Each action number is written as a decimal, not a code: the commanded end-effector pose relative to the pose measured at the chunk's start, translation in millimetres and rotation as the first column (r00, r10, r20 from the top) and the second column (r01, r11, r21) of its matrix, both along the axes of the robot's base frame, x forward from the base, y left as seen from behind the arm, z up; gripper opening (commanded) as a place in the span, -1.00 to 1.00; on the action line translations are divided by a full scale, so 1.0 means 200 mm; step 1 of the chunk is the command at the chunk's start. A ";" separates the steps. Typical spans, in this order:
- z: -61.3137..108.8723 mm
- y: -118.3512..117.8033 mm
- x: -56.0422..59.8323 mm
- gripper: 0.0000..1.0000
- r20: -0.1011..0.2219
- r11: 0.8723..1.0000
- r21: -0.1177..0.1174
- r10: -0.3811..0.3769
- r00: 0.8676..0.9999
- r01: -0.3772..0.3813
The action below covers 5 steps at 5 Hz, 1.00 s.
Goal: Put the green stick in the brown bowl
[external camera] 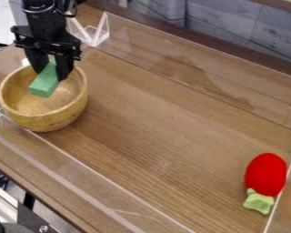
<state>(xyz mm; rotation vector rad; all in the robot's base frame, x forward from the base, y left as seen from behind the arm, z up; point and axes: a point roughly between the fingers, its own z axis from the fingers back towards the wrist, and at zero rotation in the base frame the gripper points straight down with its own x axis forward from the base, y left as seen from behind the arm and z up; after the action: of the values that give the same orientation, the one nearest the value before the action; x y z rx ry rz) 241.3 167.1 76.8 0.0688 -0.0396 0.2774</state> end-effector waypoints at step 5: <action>-0.04 0.12 -0.06 -1.00 0.000 0.998 -0.027 0.049 0.999 -0.049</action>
<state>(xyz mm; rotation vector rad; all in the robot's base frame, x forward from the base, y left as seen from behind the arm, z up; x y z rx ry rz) 226.7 184.2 59.7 0.0237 -0.0027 0.3188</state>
